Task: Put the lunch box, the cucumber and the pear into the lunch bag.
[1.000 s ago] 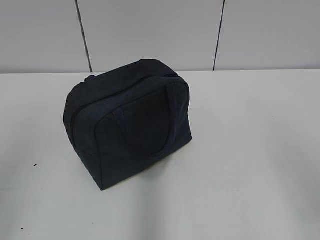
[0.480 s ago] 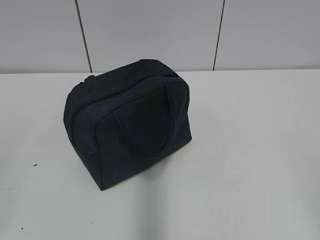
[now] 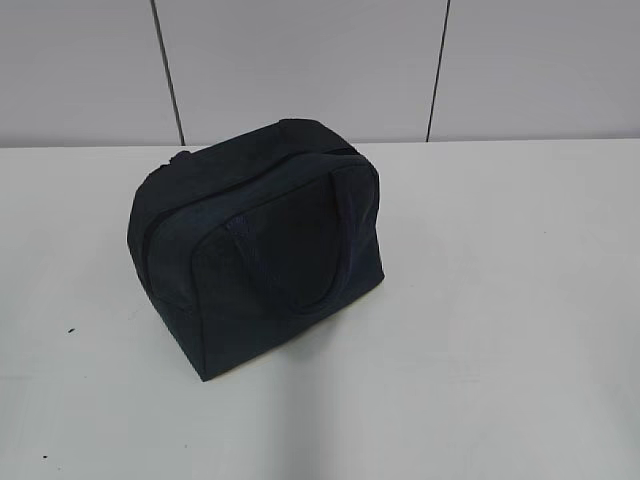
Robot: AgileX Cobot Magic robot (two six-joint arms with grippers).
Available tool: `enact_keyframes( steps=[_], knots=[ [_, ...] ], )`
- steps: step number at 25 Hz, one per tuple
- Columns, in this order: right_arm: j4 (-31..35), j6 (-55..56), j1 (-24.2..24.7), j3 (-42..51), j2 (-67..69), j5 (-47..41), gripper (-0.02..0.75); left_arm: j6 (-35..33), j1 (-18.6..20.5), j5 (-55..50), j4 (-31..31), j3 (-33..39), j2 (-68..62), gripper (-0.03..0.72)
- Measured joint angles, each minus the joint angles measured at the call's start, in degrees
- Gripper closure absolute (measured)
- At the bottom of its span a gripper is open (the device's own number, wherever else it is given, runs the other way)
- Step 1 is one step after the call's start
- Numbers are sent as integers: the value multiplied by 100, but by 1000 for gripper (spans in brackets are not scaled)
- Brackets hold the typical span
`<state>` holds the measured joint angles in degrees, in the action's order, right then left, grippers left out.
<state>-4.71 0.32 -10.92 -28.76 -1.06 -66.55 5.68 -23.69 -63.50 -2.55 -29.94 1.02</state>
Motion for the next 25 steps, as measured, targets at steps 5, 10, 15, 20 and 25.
enact_keyframes(
  steps=[5, 10, 15, 20, 25],
  knots=[
    [0, 0, 0, 0, 0, 0, 247, 0, 0, 0, 0, 0, 0, 428],
    [0, 0, 0, 0, 0, 0, 247, 0, 0, 0, 0, 0, 0, 445],
    [0, 0, 0, 0, 0, 10, 247, 0, 883, 0, 5, 0, 0, 446],
    [0, 0, 0, 0, 0, 4, 247, 0, 2260, 0, 5, 0, 0, 446],
    [0, 0, 0, 0, 0, 4, 247, 0, 2380, 0, 5, 0, 0, 446]
  ],
)
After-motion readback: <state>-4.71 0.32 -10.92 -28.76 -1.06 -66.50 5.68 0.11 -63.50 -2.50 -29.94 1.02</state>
